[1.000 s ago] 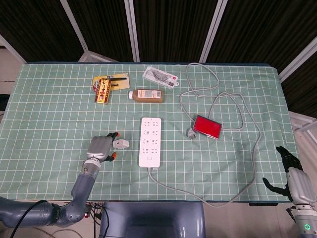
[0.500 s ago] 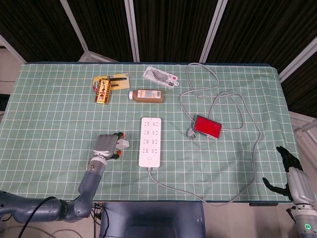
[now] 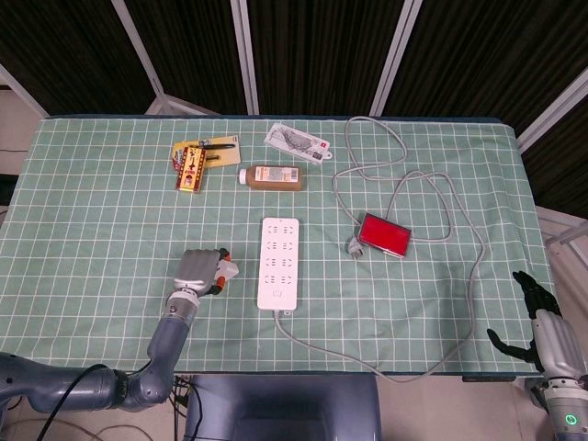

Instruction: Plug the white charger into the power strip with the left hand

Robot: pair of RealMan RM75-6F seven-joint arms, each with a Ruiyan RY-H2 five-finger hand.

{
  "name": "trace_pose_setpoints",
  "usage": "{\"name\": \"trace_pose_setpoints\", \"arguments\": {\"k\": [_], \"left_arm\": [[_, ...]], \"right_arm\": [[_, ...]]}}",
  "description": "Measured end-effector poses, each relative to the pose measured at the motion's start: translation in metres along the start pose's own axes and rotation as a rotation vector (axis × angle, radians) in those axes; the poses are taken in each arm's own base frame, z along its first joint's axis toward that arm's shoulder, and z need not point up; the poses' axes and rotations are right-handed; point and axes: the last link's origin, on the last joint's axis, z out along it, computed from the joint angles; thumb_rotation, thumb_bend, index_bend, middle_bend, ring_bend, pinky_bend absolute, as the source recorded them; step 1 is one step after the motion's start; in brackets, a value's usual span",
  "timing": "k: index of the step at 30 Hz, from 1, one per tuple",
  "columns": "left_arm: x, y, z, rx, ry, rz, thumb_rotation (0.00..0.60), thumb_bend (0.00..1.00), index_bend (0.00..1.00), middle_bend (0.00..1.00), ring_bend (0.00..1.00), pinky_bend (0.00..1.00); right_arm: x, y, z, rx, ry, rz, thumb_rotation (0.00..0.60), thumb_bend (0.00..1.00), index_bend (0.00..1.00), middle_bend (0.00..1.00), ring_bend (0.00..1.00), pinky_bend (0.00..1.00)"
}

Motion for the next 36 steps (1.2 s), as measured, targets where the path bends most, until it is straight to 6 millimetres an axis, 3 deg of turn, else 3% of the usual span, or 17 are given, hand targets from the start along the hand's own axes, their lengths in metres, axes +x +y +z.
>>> {"name": "trace_pose_setpoints", "arguments": {"k": [9,21,29,36], "left_arm": [[0.011,-0.001,-0.006,-0.035,0.047,0.032,0.6,0.66,0.58,0.67,0.82,0.92],[0.059,0.003,-0.009,-0.066,0.077,0.281,0.6,0.67,0.62,0.71,0.82,0.92],[0.1,0.033,0.002,-0.096,0.056,0.501,0.6,0.68,0.66,0.76,0.83,0.94],[0.109,0.061,0.021,-0.126,0.06,0.577,0.6,0.7,0.68,0.79,0.85,0.95]], "right_arm": [[0.0,0.0,0.0,0.003,0.004,-0.002,0.6,0.34,0.0,0.0,0.0,0.0],[0.001,0.0,0.0,-0.002,0.001,0.01,0.6,0.34,0.0,0.0,0.0,0.0],[0.001,0.001,0.0,-0.013,-0.008,0.025,0.6,0.34,0.0,0.0,0.0,0.0],[0.0,0.001,0.001,-0.028,-0.02,0.041,0.6,0.34,0.0,0.0,0.0,0.0]]}}
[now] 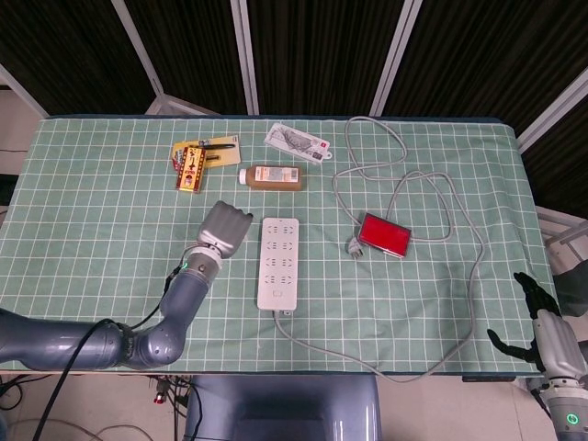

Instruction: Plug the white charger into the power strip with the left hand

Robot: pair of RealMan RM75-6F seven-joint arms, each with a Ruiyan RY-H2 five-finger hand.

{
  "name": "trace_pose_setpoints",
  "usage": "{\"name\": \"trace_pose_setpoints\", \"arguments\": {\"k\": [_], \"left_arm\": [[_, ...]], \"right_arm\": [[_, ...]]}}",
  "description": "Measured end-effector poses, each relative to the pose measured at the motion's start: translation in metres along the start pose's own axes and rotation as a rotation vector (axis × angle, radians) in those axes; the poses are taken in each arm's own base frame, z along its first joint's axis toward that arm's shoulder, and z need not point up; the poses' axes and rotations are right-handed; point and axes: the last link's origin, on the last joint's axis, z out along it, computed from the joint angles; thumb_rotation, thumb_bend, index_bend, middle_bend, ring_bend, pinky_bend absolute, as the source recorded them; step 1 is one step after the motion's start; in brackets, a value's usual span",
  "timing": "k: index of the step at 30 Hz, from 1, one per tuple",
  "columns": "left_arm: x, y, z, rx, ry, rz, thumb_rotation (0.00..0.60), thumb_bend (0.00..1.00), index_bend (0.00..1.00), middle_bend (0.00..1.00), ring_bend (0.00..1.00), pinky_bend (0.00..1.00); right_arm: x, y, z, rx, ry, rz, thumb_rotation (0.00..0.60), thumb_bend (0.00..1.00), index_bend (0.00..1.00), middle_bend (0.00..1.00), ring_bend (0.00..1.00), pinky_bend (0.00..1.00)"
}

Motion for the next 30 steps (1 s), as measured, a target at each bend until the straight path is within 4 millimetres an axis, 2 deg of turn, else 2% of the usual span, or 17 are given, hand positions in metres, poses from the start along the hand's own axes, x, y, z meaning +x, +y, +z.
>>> {"name": "trace_pose_setpoints", "arguments": {"k": [7,13,30], "left_arm": [[0.01,0.024,0.019,-0.025,0.004,0.073,0.6,0.7,0.69,0.8,0.85,0.95],[0.011,0.034,0.031,-0.017,-0.021,0.104,0.6,0.7,0.69,0.8,0.85,0.95],[0.012,0.059,0.044,-0.046,-0.05,0.154,0.6,0.7,0.69,0.81,0.85,0.95]], "right_arm": [[0.001,0.001,0.002,-0.013,-0.01,0.02,0.6,0.34,0.0,0.0,0.0,0.0],[0.001,0.001,0.003,-0.02,-0.017,0.035,0.6,0.34,0.0,0.0,0.0,0.0],[0.002,0.001,0.005,-0.029,-0.027,0.053,0.6,0.34,0.0,0.0,0.0,0.0]]}}
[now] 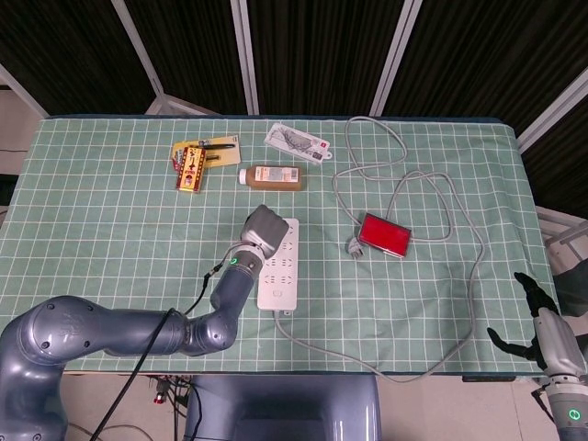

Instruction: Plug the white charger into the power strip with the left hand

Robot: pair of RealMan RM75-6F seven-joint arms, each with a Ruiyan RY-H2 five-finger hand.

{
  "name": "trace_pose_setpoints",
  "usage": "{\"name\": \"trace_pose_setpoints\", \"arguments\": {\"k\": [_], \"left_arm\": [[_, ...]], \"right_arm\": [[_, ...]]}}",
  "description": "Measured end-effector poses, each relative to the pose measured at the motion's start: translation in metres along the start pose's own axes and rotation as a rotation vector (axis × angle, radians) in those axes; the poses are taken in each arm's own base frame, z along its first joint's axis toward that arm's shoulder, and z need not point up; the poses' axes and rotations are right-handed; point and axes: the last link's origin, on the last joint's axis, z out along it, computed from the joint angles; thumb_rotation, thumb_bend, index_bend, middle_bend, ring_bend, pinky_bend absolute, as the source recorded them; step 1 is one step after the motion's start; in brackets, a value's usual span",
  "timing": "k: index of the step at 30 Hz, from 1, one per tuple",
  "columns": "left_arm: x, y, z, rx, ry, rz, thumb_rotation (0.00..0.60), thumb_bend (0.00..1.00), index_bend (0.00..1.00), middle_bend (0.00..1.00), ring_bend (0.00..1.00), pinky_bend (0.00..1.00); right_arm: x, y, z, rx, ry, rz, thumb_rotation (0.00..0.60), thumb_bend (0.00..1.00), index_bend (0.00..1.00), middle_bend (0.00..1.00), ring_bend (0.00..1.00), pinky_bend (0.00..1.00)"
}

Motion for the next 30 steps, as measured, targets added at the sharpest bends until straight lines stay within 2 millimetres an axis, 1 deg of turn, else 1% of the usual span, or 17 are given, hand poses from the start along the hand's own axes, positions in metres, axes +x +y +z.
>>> {"name": "trace_pose_setpoints", "arguments": {"k": [16,30], "left_arm": [[-0.002,0.009,0.005,-0.012,-0.009,-0.01,0.6,0.7,0.69,0.81,0.85,0.95],[-0.004,0.012,0.006,-0.016,-0.01,-0.012,0.6,0.7,0.69,0.81,0.85,0.95]], "right_arm": [[0.0,0.0,0.0,-0.004,-0.004,0.006,0.6,0.34,0.0,0.0,0.0,0.0],[0.0,0.0,0.0,-0.004,-0.007,0.006,0.6,0.34,0.0,0.0,0.0,0.0]]}}
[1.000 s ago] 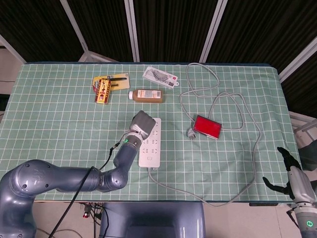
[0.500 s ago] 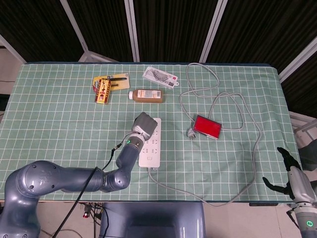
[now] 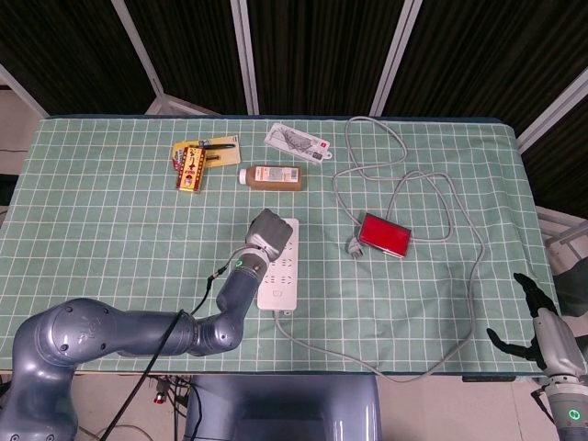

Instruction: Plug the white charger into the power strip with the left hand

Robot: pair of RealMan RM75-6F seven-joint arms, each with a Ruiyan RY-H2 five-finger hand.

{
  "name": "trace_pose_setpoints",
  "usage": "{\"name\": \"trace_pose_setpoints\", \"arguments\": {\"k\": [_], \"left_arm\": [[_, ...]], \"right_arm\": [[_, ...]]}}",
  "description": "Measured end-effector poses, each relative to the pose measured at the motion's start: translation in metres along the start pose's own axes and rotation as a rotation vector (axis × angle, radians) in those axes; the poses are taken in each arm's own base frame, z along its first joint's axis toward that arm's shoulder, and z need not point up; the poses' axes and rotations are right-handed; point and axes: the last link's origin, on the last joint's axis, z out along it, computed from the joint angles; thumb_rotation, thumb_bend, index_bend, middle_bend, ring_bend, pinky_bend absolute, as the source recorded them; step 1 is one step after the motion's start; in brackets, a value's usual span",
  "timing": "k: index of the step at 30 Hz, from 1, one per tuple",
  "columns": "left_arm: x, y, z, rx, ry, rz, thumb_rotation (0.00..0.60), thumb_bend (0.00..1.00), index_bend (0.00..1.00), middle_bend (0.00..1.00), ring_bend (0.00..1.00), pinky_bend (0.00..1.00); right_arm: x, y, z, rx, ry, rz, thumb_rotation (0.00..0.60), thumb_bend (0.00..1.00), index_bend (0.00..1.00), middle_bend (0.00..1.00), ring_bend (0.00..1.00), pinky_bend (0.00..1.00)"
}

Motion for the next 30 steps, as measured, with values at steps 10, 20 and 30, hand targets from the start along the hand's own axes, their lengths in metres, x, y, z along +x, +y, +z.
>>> {"name": "trace_pose_setpoints", "arguments": {"k": [10,20,30], "left_arm": [[-0.005,0.006,0.002,-0.009,-0.011,0.013,0.6,0.7,0.69,0.81,0.85,0.95],[-0.007,0.01,0.005,-0.008,-0.017,0.02,0.6,0.7,0.69,0.81,0.85,0.95],[-0.011,0.016,0.009,-0.012,-0.021,0.029,0.6,0.7,0.69,0.81,0.85,0.95]], "right_arm": [[0.0,0.0,0.0,0.001,-0.001,0.001,0.6,0.34,0.0,0.0,0.0,0.0],[0.0,0.0,0.0,-0.001,-0.003,0.004,0.6,0.34,0.0,0.0,0.0,0.0],[-0.001,0.0,0.0,-0.001,-0.003,0.005,0.6,0.34,0.0,0.0,0.0,0.0]]}}
